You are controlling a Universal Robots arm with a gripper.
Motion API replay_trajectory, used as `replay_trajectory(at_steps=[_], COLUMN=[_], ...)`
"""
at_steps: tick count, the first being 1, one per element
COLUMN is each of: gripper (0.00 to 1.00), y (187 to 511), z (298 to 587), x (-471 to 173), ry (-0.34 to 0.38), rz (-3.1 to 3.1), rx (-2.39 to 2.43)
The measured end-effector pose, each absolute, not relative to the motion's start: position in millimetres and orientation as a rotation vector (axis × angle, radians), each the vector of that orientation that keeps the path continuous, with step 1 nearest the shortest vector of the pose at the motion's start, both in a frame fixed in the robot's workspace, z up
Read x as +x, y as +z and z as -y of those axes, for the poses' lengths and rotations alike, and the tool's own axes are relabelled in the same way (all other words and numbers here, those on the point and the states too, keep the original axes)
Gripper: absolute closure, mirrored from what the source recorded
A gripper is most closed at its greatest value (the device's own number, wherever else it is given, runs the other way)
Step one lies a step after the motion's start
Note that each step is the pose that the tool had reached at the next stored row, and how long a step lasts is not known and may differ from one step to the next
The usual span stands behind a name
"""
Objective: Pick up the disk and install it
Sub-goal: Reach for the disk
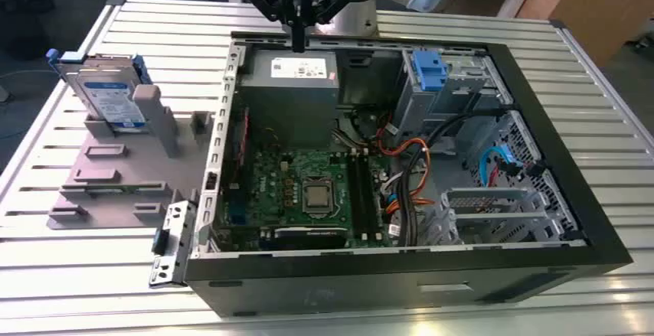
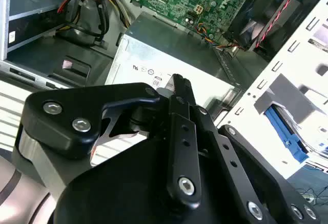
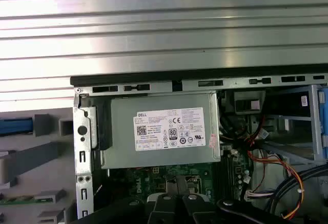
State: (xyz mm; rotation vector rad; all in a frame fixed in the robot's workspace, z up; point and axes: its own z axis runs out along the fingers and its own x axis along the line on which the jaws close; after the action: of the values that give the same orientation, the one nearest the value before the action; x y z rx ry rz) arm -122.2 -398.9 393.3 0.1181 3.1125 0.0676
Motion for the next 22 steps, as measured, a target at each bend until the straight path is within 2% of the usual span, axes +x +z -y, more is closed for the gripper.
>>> replay_trajectory(at_steps=[22], gripper=[0.89], y=[392.6], z=[398.9], x=[-127.6], ry=[0.067], rz=[-3.113], rx=[0.118])
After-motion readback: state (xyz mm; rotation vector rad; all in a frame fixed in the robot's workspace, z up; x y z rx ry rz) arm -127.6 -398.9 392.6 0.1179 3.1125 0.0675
